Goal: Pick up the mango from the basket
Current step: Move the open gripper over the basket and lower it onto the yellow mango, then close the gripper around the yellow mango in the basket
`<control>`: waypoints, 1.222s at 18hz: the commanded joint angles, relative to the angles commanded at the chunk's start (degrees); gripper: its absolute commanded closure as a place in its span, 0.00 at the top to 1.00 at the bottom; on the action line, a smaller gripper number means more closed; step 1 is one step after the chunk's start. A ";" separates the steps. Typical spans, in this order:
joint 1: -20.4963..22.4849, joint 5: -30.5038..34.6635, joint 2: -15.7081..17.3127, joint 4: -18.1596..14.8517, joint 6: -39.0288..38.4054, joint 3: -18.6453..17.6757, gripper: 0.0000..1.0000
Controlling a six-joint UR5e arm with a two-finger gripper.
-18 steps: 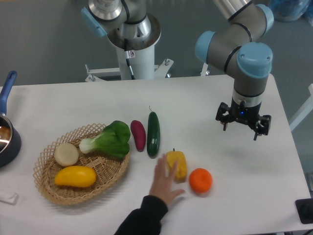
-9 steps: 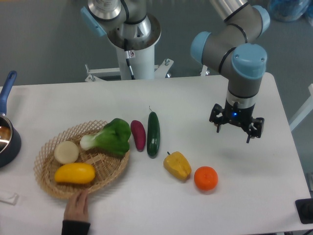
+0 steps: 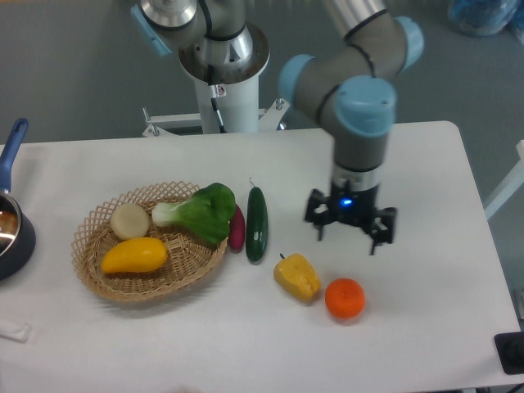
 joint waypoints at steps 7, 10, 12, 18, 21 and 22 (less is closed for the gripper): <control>-13.19 0.97 -0.96 -0.79 -3.42 -0.09 1.00; -17.33 2.19 -3.07 -0.88 -7.55 0.00 1.00; -20.23 2.72 -4.74 -0.88 -7.65 0.26 1.00; -26.12 2.55 -7.29 -2.62 -9.93 0.87 1.00; -27.53 2.64 -7.29 -5.53 -11.33 0.18 1.00; -27.71 2.72 -7.29 -6.06 -11.51 -0.17 1.00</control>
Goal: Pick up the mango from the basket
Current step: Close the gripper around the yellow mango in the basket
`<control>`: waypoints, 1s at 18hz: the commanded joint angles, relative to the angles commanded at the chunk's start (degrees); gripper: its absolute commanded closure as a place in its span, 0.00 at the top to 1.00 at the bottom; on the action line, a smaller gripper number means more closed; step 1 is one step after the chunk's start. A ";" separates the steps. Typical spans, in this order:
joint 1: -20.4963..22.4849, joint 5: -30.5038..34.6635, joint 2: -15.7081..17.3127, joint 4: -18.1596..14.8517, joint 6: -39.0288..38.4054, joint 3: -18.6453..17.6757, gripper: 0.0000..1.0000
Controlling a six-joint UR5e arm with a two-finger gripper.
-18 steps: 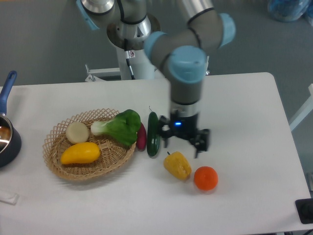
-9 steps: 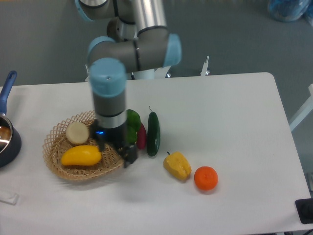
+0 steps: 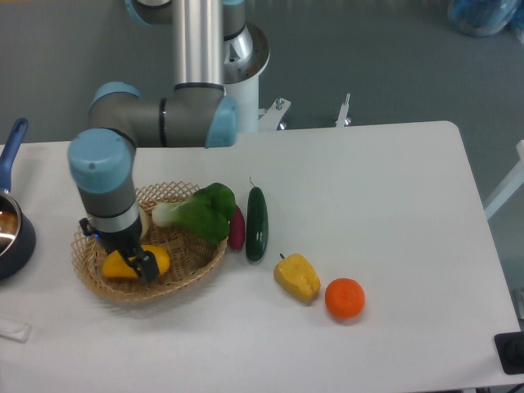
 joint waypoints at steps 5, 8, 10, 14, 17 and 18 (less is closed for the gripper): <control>-0.18 0.17 -1.22 -0.09 0.00 -0.18 1.00; -0.26 3.59 -3.24 0.08 0.00 -0.27 1.00; -0.27 4.13 -4.21 0.26 0.00 -0.27 1.00; -0.27 4.22 -4.83 0.35 -0.09 -0.09 1.00; -0.27 4.22 -4.92 0.43 -0.09 -0.09 1.00; -0.27 4.31 -4.83 0.43 -0.09 -0.09 1.00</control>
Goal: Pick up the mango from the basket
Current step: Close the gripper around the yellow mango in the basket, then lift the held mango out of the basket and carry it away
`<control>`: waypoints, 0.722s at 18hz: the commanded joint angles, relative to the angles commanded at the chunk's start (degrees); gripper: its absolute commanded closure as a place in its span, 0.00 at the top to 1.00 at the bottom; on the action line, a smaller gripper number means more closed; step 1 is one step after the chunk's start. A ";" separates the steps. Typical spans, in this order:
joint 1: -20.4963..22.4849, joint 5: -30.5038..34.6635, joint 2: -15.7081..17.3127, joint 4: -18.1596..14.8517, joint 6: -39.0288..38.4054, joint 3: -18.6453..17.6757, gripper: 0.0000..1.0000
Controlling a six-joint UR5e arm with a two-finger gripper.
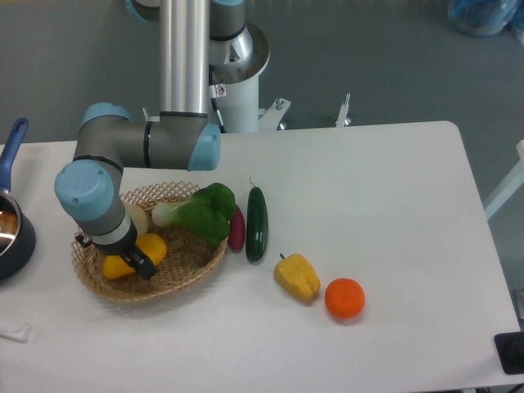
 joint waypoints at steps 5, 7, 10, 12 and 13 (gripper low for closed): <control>0.00 0.79 0.35 -0.09 0.00 0.53 0.22; 0.09 0.79 0.62 -0.09 -0.18 0.61 0.19; 0.17 0.44 1.75 -0.44 -0.26 0.88 0.18; 0.70 0.00 3.42 -0.62 -0.26 0.97 0.18; 0.79 -0.17 4.30 -0.62 -0.26 1.05 0.18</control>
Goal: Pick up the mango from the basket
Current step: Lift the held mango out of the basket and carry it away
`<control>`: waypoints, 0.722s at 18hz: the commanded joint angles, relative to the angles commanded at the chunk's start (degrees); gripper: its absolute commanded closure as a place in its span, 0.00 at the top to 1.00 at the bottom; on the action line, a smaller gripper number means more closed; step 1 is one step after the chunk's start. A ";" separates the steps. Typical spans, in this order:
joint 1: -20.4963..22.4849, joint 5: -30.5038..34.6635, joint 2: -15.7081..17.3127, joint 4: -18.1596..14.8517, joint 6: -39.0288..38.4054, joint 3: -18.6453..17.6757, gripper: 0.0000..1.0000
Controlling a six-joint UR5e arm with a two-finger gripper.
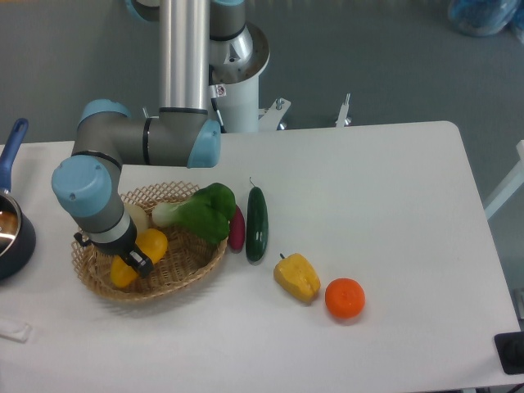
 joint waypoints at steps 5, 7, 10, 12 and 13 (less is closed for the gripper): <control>5.70 -3.07 5.01 -0.35 0.35 0.09 0.18; 9.04 -3.69 6.16 -0.26 0.61 0.18 0.18; 16.76 -3.69 6.42 -0.26 1.23 1.84 0.18; 22.04 -3.52 6.42 -0.44 2.28 3.94 0.18; 24.50 -3.52 6.16 -0.35 3.42 4.83 0.18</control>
